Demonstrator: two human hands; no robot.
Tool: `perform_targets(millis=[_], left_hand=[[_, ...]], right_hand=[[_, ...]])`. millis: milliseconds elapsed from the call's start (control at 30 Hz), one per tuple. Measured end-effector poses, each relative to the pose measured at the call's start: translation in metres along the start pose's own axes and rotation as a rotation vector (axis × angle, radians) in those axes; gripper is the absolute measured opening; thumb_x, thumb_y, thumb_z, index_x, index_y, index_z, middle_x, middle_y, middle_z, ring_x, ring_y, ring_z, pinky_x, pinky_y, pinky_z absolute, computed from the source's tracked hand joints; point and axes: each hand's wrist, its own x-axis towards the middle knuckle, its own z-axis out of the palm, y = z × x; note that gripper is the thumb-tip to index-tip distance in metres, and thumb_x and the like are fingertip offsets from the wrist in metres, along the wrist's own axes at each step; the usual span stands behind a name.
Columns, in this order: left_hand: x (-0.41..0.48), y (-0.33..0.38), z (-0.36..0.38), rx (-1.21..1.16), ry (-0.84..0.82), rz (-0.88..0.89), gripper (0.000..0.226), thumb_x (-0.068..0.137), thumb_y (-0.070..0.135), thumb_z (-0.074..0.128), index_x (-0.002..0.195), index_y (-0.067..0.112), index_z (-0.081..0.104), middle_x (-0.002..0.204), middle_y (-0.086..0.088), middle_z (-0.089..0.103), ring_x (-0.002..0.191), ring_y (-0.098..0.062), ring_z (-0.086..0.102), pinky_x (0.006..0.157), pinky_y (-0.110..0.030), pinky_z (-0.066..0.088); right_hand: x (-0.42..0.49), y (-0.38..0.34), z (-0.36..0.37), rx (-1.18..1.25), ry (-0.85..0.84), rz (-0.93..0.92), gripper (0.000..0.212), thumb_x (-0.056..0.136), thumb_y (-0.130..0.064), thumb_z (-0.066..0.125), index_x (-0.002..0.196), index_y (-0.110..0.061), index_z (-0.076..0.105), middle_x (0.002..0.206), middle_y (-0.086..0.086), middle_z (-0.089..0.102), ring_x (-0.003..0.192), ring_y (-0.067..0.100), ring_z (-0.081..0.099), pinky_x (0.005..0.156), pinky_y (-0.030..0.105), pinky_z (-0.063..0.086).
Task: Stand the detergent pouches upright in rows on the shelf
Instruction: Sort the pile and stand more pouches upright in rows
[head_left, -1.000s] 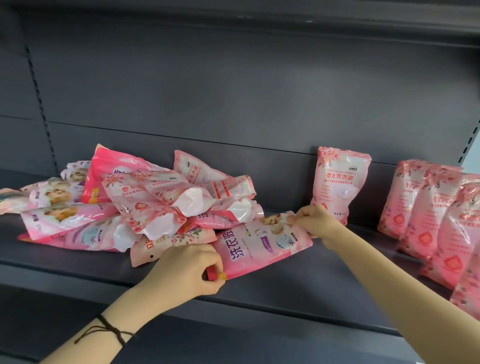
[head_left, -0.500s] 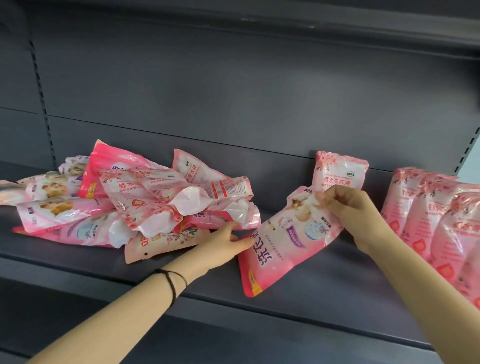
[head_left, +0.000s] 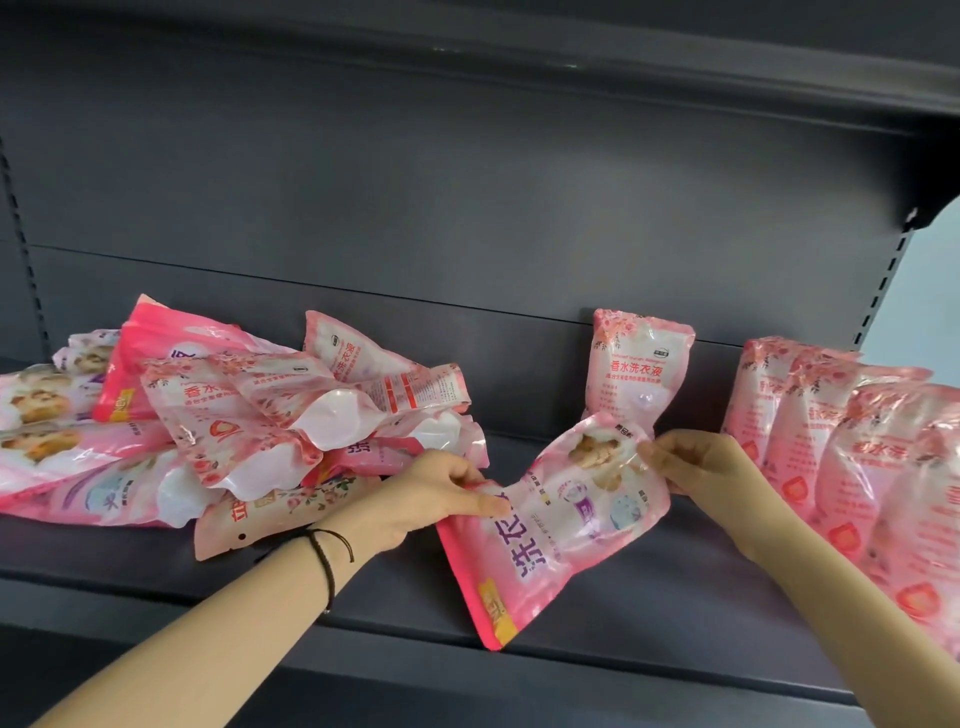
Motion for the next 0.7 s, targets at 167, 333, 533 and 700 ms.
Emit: perform_targets(millis=[167, 333, 533, 700], left_hand=[[0.006, 0.028, -0.014, 0.151, 0.004, 0.178, 0.035, 0.065, 0.018, 0.087, 0.046, 0.029, 0.06, 0.049, 0.018, 0.056, 0.05, 0.005, 0.055, 0.048, -0.01, 0.04], [0.009, 0.04, -0.021, 0.275, -0.018, 0.2, 0.025, 0.065, 0.024, 0.087, 0.059, 0.025, 0.063, 0.058, 0.012, 0.066, 0.06, -0.004, 0.067, 0.052, -0.015, 0.046], [0.011, 0.072, -0.017, 0.478, 0.004, 0.33, 0.029, 0.059, 0.028, 0.09, 0.062, 0.029, 0.061, 0.058, 0.021, 0.06, 0.058, 0.006, 0.056, 0.059, -0.01, 0.043], [0.012, 0.1, -0.019, 0.605, 0.141, 0.422, 0.022, 0.061, 0.025, 0.084, 0.063, 0.036, 0.064, 0.063, 0.02, 0.064, 0.064, 0.005, 0.058, 0.061, -0.024, 0.049]], right_hand=[[0.006, 0.008, -0.006, -0.298, -0.095, 0.12, 0.023, 0.09, -0.025, 0.064, 0.077, -0.01, 0.074, 0.08, 0.003, 0.075, 0.079, 0.019, 0.071, 0.078, 0.028, 0.057], [0.007, -0.015, 0.007, -0.975, -0.034, -0.047, 0.034, 0.088, -0.044, 0.056, 0.064, -0.021, 0.06, 0.068, -0.007, 0.061, 0.064, 0.014, 0.06, 0.055, 0.022, 0.044], [0.02, -0.062, 0.052, -0.513, -0.386, -0.463, 0.029, 0.091, -0.037, 0.059, 0.109, -0.018, 0.07, 0.105, -0.002, 0.07, 0.094, 0.013, 0.063, 0.085, 0.026, 0.049], [0.026, -0.066, 0.053, -0.161, -0.527, -0.284, 0.031, 0.084, -0.043, 0.063, 0.091, -0.014, 0.072, 0.092, 0.015, 0.07, 0.077, 0.013, 0.06, 0.075, 0.032, 0.049]])
